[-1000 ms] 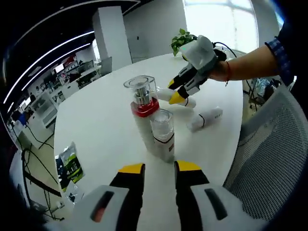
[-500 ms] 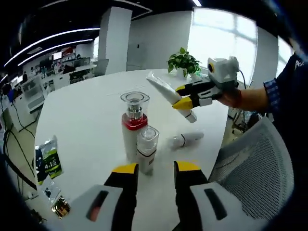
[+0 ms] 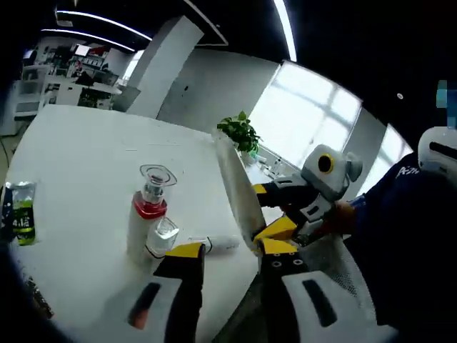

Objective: Arrange the skincare products in the storage area until every visible bottle or jar stands upright without overlapping.

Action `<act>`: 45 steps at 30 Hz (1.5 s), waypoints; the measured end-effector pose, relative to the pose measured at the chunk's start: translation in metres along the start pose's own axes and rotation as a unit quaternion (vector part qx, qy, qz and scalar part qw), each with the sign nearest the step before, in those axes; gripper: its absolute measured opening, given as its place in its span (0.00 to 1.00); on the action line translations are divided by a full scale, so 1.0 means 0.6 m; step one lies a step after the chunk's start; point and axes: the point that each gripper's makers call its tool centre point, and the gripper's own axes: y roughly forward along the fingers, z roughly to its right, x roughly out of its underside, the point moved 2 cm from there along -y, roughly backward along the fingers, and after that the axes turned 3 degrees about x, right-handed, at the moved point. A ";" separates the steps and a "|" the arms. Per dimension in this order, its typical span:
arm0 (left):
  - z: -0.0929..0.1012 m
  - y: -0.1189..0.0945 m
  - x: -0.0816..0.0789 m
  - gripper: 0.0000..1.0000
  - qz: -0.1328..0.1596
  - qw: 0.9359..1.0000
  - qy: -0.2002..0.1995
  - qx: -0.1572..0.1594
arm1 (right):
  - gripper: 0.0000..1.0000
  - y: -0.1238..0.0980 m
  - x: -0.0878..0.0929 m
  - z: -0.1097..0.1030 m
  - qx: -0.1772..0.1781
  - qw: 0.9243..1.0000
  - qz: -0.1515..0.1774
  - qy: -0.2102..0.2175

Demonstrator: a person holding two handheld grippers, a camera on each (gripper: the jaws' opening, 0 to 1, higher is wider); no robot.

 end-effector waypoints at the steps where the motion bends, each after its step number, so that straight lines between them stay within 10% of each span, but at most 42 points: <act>1: 0.002 -0.001 -0.005 0.29 0.012 1.000 -0.009 0.006 | 0.25 0.002 0.001 -0.006 -0.003 1.000 -0.004 -0.012; 5: -0.004 -0.006 -0.018 0.31 0.039 0.999 -0.027 0.002 | 0.25 0.014 0.008 -0.023 0.005 0.999 -0.024 -0.035; 8: -0.013 -0.005 -0.001 0.13 -0.005 1.000 0.002 -0.016 | 0.25 0.024 0.016 -0.032 0.009 0.998 -0.048 -0.047; 23: -0.004 0.002 0.022 0.09 -0.073 0.991 0.092 -0.057 | 0.27 0.044 0.053 -0.043 -0.004 0.994 -0.084 -0.069; 28: -0.018 0.002 0.061 0.06 -0.158 0.969 0.171 -0.089 | 0.00 0.040 0.060 -0.027 0.001 0.987 -0.084 -0.139; 38: -0.014 -0.009 0.060 0.06 -0.147 0.954 0.248 -0.084 | 0.16 0.030 0.025 -0.017 -0.030 0.998 -0.022 -0.055; 45: 0.000 -0.001 0.069 0.07 -0.157 0.953 0.255 -0.053 | 0.21 0.025 -0.004 -0.033 -0.137 0.991 0.002 0.006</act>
